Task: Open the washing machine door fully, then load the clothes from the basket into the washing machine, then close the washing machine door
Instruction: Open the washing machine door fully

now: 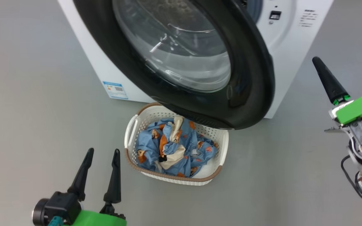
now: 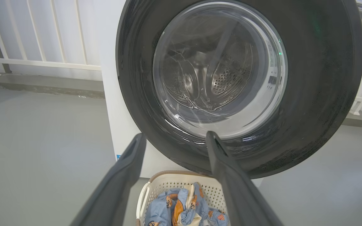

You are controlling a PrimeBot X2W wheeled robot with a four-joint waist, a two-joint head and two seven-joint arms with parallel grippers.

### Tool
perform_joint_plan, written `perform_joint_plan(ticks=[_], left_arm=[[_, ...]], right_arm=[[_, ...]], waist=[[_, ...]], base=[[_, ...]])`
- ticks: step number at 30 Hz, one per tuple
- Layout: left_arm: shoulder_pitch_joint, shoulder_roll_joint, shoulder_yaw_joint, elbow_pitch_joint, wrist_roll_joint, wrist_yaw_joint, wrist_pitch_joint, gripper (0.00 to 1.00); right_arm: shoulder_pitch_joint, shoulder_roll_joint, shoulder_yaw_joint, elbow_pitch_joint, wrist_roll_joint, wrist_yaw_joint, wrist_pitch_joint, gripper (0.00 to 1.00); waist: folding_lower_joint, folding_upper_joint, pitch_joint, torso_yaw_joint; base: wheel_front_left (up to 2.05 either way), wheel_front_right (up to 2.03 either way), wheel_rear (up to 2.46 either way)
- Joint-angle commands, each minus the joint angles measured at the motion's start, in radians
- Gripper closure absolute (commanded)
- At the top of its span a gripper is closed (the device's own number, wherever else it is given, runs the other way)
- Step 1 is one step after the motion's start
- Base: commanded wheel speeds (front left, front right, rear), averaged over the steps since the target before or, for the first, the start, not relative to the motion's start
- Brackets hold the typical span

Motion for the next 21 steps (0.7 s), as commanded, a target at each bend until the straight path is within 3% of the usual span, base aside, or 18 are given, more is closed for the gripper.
perform_joint_plan(ticks=[1, 8, 21], left_arm=[[-0.041, 0.015, 0.028, -0.032, -0.008, 0.007, -0.008, 0.00], [-0.045, 0.015, 0.021, -0.038, -0.019, 0.010, -0.008, 0.00], [-0.044, 0.015, 0.013, -0.042, -0.030, 0.020, -0.008, 0.00]], right_arm=[[-0.022, -0.013, 0.006, -0.019, 0.029, 0.010, 0.013, 1.00], [-0.078, -0.013, -0.020, 0.060, 0.175, 0.010, 0.157, 1.00], [-0.121, 0.005, -0.008, 0.115, 0.182, 0.010, 0.273, 1.00]], waist=[[0.0000, -0.0001, 0.011, 0.018], [0.0000, -0.0001, 0.026, 0.054], [0.0000, -0.0001, 0.031, 0.078]], base=[[0.00, 0.00, 0.00], [0.00, 0.00, 0.00], [0.00, 0.00, 0.00]])
